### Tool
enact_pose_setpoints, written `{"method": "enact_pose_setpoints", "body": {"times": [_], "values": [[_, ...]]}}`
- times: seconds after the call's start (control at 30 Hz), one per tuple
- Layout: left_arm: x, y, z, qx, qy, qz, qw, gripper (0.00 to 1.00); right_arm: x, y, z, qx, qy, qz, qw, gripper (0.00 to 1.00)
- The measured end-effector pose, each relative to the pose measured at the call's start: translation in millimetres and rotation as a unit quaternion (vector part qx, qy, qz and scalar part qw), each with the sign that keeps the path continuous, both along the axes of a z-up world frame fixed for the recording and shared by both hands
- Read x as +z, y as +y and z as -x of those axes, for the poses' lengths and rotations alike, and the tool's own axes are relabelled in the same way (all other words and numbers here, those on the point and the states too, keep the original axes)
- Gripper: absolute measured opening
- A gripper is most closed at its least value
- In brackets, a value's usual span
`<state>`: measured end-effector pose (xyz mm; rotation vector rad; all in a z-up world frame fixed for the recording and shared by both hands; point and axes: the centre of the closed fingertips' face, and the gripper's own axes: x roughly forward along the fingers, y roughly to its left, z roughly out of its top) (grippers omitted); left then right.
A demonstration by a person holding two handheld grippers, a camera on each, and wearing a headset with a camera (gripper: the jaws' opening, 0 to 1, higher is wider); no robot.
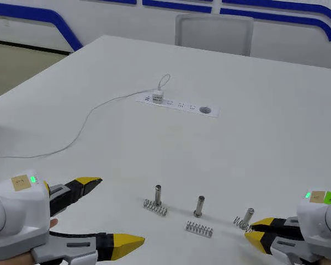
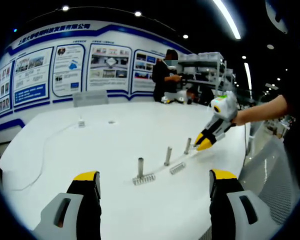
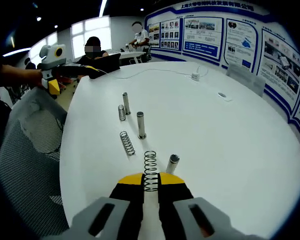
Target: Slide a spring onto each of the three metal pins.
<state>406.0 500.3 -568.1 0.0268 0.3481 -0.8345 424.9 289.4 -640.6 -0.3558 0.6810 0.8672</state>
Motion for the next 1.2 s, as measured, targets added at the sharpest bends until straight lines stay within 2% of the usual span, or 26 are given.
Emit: {"method": "enact_pose_setpoints", "body": {"times": [0.17,0.3,0.43,0.57,0.73,0.9,1.0,1.2], "values": [[6.0,-6.2,2.0,-0.009,-0.003,0.008,0.9999,0.89,14.8,6.7,0.7,0.020,-0.017,0.007,0.9996,0.11],[11.2,-13.7,1.8,-0.019,-0.010,0.006,0.9997,0.89,27.4,13.2,1.9,0.042,-0.028,0.013,0.9986,0.11],[22.5,-26.1,-2.3,-0.028,-0.023,0.015,0.9992,0.88,42.9,26.5,9.1,0.073,-0.040,0.012,0.9964,0.11],[30.9,-38.4,-5.0,-0.039,-0.033,0.020,0.9985,0.88,52.0,35.9,15.1,0.094,-0.048,0.017,0.9943,0.11],[33.7,-50.8,-4.0,-0.064,-0.038,0.012,0.9972,0.86,63.5,44.7,20.2,0.111,-0.058,0.017,0.9920,0.11],[38.4,-64.5,0.9,-0.094,-0.041,0.009,0.9947,0.81,72.8,49.4,20.8,0.122,-0.068,0.022,0.9899,0.11],[43.2,-73.8,1.9,-0.110,-0.042,0.012,0.9930,0.79,79.4,52.1,21.1,0.136,-0.079,0.032,0.9871,0.11],[51.2,-91.9,4.1,-0.140,-0.048,0.005,0.9890,0.74,93.1,63.0,24.6,0.155,-0.087,0.029,0.9836,0.11]]}}
